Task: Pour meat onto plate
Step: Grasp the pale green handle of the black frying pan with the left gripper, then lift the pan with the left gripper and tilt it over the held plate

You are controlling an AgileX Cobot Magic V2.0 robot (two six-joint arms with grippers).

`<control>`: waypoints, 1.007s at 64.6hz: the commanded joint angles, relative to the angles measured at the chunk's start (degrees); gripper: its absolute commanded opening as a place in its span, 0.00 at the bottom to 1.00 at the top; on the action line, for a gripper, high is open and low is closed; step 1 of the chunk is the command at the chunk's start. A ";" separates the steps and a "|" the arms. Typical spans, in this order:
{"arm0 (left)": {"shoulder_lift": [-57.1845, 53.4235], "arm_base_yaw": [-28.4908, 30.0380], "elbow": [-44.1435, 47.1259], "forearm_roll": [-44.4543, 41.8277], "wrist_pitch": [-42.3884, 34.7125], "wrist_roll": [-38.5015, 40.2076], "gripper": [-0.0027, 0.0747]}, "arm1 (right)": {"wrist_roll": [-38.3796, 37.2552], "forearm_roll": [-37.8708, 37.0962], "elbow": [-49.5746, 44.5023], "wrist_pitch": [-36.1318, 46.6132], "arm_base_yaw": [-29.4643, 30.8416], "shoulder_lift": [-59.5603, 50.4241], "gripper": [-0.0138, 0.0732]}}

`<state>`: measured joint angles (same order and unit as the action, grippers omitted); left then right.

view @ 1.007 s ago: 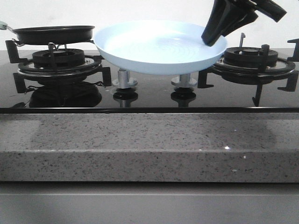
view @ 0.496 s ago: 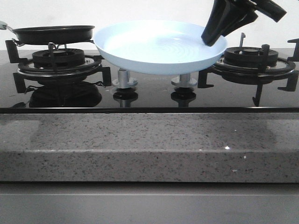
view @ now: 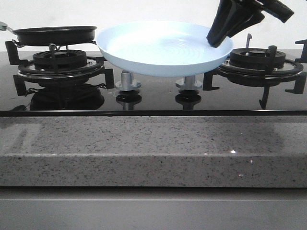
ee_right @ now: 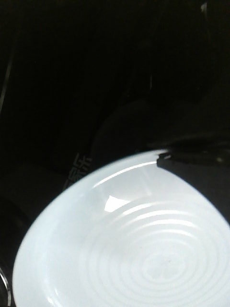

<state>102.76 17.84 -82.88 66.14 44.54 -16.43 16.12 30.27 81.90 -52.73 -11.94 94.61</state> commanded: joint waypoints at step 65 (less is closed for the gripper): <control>-5.92 -1.86 -8.14 26.26 8.49 -9.67 0.01 | 0.62 2.25 1.32 1.75 -0.16 -3.15 0.09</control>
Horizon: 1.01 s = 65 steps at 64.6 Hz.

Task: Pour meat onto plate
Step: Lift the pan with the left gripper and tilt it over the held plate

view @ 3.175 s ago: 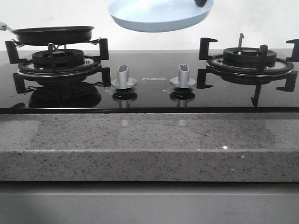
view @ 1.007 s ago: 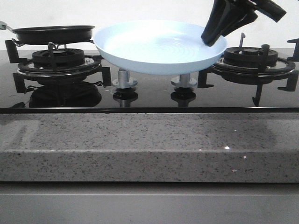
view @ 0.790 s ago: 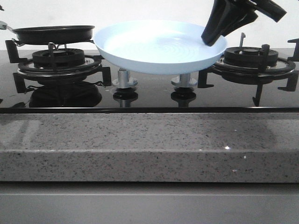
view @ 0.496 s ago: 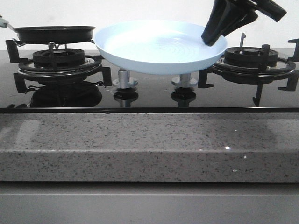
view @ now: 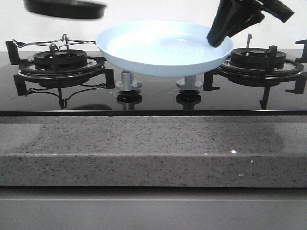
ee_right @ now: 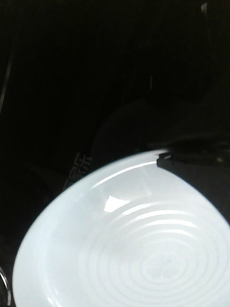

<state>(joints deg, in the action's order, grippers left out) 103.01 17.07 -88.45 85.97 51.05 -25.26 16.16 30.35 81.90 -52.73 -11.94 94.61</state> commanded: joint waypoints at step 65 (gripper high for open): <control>-24.34 -46.09 -9.71 -57.43 -16.87 -1.98 0.01 | 0.58 2.16 1.32 1.70 -0.16 -3.15 0.09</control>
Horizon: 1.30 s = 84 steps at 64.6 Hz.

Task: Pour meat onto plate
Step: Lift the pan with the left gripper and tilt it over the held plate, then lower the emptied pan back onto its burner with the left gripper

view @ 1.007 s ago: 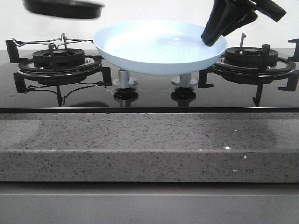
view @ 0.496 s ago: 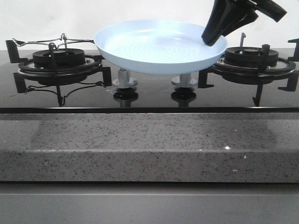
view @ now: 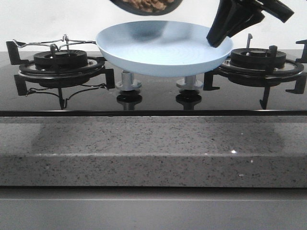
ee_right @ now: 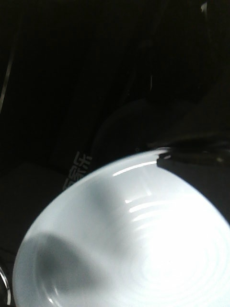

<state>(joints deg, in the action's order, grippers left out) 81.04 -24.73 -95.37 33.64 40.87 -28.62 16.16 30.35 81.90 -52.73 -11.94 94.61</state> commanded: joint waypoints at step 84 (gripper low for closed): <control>-2.77 -17.92 -3.03 -44.53 -8.59 33.28 0.01 | 0.58 2.16 1.32 1.75 -0.16 -3.15 0.09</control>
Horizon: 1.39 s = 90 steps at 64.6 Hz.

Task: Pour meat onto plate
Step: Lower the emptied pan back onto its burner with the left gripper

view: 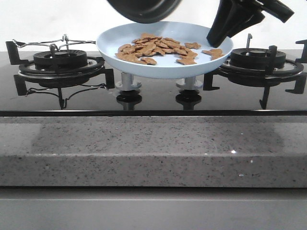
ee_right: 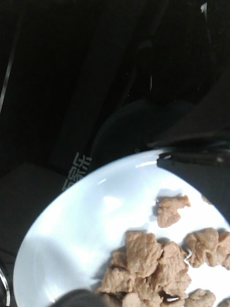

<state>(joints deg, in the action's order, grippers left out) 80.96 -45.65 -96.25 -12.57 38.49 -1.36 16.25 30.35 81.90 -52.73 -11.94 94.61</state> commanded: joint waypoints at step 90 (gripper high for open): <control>25.59 64.04 3.57 91.09 12.73 -17.94 0.01 | 0.49 2.21 1.32 1.74 -0.16 -3.15 0.09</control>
<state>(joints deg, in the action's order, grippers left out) 109.77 18.17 -91.00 77.31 51.56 -19.82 16.25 30.35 81.90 -52.73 -11.94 94.61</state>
